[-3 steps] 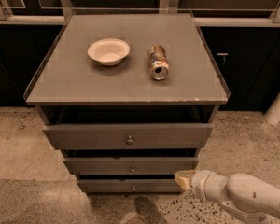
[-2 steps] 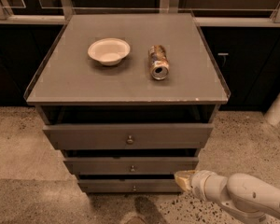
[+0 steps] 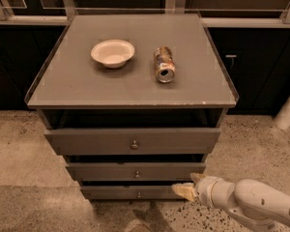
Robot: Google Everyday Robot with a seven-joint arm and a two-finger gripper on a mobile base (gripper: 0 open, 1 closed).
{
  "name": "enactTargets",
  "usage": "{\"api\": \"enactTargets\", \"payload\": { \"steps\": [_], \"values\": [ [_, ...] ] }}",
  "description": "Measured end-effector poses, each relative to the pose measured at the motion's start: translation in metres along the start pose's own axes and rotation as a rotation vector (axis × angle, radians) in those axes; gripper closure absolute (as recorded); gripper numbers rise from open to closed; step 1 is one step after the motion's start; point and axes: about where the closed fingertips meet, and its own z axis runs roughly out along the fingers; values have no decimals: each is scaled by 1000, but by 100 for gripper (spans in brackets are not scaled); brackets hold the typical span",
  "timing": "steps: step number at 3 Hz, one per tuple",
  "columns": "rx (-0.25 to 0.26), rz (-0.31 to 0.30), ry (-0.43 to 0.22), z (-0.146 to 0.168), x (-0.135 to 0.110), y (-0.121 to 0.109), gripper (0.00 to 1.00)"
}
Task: Open middle drawer
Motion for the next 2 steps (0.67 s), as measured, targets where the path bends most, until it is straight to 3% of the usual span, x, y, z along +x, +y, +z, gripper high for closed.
{"api": "enactTargets", "payload": {
  "steps": [1,2],
  "values": [
    [0,0,0,0,0,0,0],
    [0,0,0,0,0,0,0]
  ]
}}
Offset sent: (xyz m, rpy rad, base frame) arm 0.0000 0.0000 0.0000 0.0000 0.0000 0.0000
